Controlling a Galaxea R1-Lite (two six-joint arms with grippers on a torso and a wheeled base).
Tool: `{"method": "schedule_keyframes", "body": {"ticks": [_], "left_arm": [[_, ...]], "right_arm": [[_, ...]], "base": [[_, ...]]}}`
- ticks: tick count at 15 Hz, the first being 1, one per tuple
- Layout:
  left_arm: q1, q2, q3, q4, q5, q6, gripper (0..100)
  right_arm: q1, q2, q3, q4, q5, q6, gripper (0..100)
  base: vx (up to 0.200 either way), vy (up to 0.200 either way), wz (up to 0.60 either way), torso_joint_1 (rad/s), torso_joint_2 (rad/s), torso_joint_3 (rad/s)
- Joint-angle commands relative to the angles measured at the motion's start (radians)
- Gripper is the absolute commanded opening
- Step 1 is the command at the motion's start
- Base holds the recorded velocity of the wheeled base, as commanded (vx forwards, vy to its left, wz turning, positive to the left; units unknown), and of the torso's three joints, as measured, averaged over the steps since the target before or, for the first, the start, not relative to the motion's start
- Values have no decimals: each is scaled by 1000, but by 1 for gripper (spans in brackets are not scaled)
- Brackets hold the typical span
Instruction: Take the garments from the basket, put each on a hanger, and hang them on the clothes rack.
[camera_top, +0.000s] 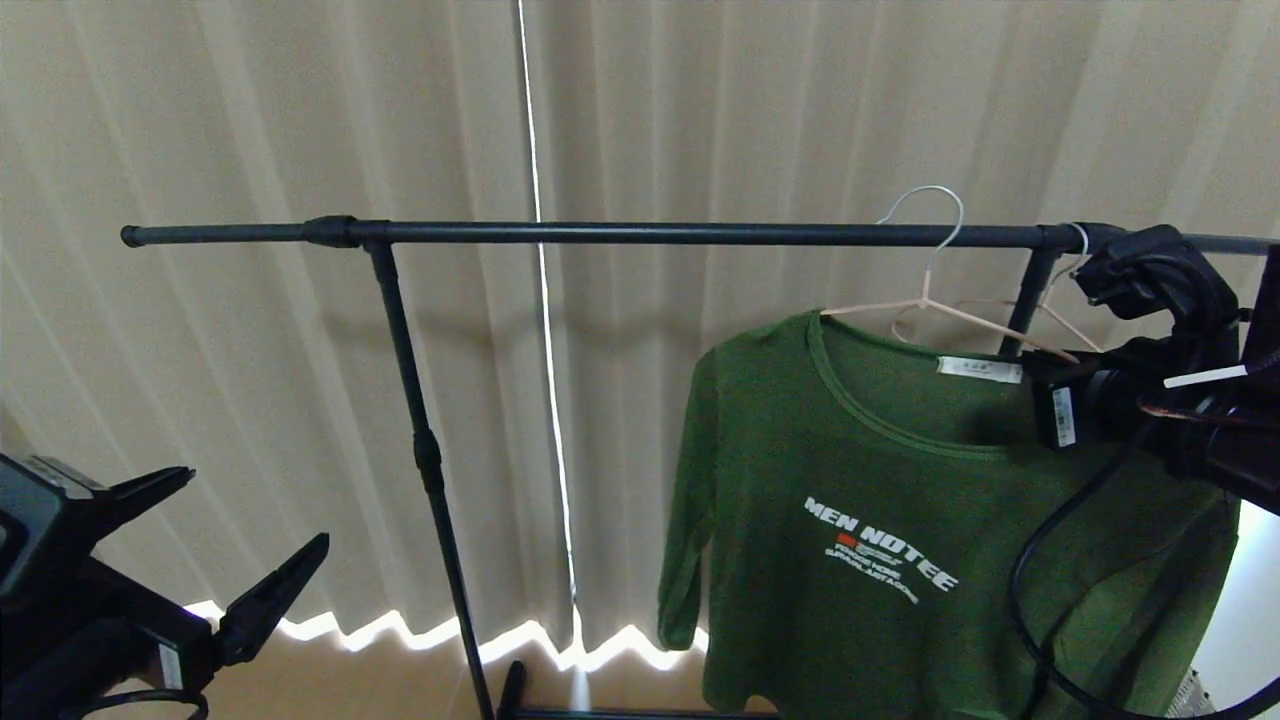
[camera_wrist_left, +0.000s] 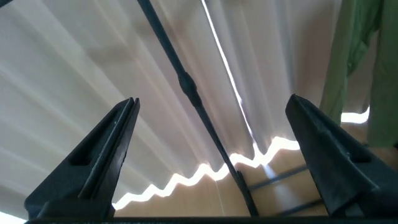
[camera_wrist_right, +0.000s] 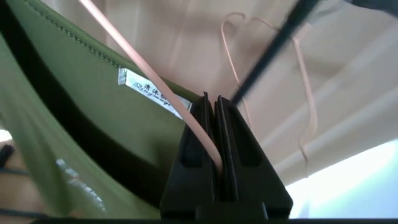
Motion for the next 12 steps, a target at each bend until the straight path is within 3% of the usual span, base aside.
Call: {"method": "schedule_keyframes", "body": {"ticks": [1, 4, 9, 12], "left_arm": [[-3, 4, 2, -1, -1, 1, 100], [-15, 4, 7, -1, -68, -2, 100], [-15, 4, 11, -1, -70, -2, 100], [-15, 12, 14, -1, -70, -2, 100]], "right_arm": [[1, 48, -8, -5, 0, 12, 0], [10, 120, -78, -7, 0, 35, 0], [25, 232, -195, -5, -6, 35, 0], [30, 350, -264, -5, -83, 33, 0]], "base": [[0, 0, 0, 0, 0, 0], [0, 0, 0, 0, 0, 0], [0, 0, 0, 0, 0, 0], [0, 0, 0, 0, 0, 0]]}}
